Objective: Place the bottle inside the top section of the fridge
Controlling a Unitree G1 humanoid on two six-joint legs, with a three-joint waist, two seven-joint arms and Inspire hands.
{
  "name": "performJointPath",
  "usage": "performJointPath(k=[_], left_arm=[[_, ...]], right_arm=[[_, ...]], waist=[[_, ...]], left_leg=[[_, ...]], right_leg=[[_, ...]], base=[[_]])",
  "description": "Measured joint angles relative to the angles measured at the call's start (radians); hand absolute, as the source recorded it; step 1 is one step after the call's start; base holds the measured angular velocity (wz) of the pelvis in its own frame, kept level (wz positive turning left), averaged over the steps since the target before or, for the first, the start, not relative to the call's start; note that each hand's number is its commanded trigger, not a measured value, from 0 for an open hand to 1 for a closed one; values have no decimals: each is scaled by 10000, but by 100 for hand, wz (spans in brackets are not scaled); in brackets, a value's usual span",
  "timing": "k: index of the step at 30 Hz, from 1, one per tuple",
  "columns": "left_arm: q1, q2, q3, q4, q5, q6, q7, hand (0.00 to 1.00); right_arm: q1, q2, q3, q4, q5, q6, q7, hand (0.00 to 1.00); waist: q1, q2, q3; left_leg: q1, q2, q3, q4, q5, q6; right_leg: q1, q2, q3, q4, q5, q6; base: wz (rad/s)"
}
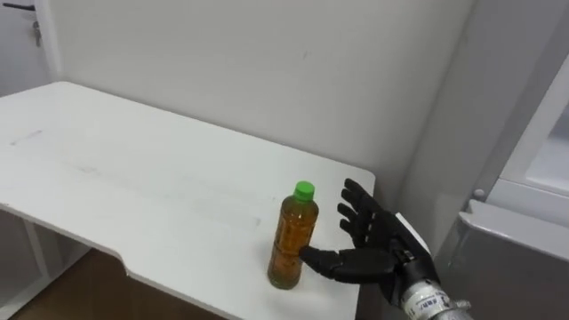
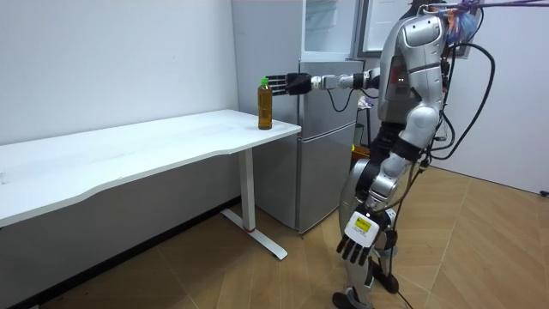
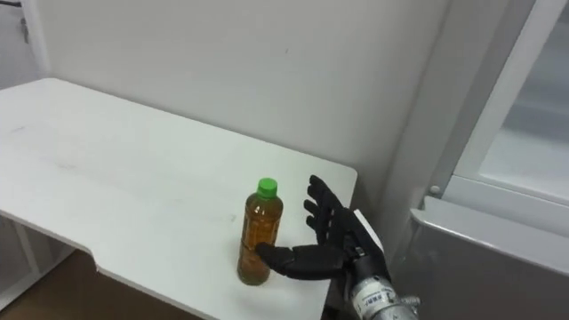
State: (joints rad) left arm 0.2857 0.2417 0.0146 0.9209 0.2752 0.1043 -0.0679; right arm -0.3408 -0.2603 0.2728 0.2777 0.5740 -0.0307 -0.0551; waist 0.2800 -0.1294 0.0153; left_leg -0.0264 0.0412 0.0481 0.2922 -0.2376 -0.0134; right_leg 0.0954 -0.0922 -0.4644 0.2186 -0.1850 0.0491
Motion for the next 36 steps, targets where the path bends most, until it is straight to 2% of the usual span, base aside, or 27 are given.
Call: performJointPath(k=[5, 10, 13, 19, 25, 26, 29, 32, 34, 36], left_arm=[[52, 11, 6, 11, 14, 217, 0, 0], [209, -3, 7, -274, 7, 401, 7, 0], [221, -12, 6, -476, 3, 407, 135, 0], [305, 2, 15, -623, 2, 437, 183, 0], [420, 24, 19, -1031, -2, 494, 170, 0], [389, 25, 18, -1023, 0, 496, 171, 0], [360, 26, 18, -1003, 2, 521, 171, 0], [336, 50, 18, -950, -2, 604, 171, 0], [314, 123, 18, -927, -43, 618, 180, 0], [255, 131, 19, -790, -50, 631, 184, 0]], right_arm=[[-1, 5, -1, 350, 105, 78, -421, 0], [-102, 5, 102, 763, 93, 101, -760, 0], [-241, 16, 217, 1068, 89, 117, -906, 0], [-463, 15, 231, 1521, 91, 117, -1013, 0], [-600, -12, 516, 2228, 88, 135, -1055, 0], [-685, -20, 614, 2547, 87, 251, -1047, 0], [-716, -26, 619, 2864, 87, 438, -1086, 0], [-725, -28, 620, 3043, 101, 478, -1102, 0], [-725, -28, 639, 3113, 113, 479, -1082, 0], [-730, -28, 771, 3289, 112, 479, -1039, 0]], waist=[[56, 20, 13], [206, 66, 42], [284, 109, 70], [307, 134, 56], [321, 12, -25], [331, -15, -28], [471, -57, -8], [611, -87, 10], [711, -132, 68], [822, -169, 65]], left_leg=[[-153, -46, -223, 27, 21, 12], [-193, -49, -253, 58, 23, 10], [-244, -55, -281, 93, 23, 11], [-326, -68, -302, 127, 46, 21], [-334, -96, -367, 118, 79, 28], [-338, -110, -391, 130, 85, 32], [-394, -149, -422, 136, 94, 47], [-438, -181, -476, 149, 105, 66], [-518, -194, -559, 189, 122, 82], [-560, -198, -594, 204, 123, 81]], right_leg=[[13, -11, -168, 0, -1, 2], [14, -12, -204, 1, -4, 7], [-11, -11, -189, 1, -4, 7], [-84, -17, -170, 1, -4, 7], [-76, -47, -311, 20, -5, 7], [-68, -54, -317, 21, -5, 7], [-95, -84, -331, 21, -5, 7], [-101, -108, -374, 22, -5, 7], [-123, -121, -549, 19, -4, 7], [-122, -120, -581, 17, -5, 7]], base=[[13], [3], [2], [0], [2], [8], [1], [7], [13], [8]])
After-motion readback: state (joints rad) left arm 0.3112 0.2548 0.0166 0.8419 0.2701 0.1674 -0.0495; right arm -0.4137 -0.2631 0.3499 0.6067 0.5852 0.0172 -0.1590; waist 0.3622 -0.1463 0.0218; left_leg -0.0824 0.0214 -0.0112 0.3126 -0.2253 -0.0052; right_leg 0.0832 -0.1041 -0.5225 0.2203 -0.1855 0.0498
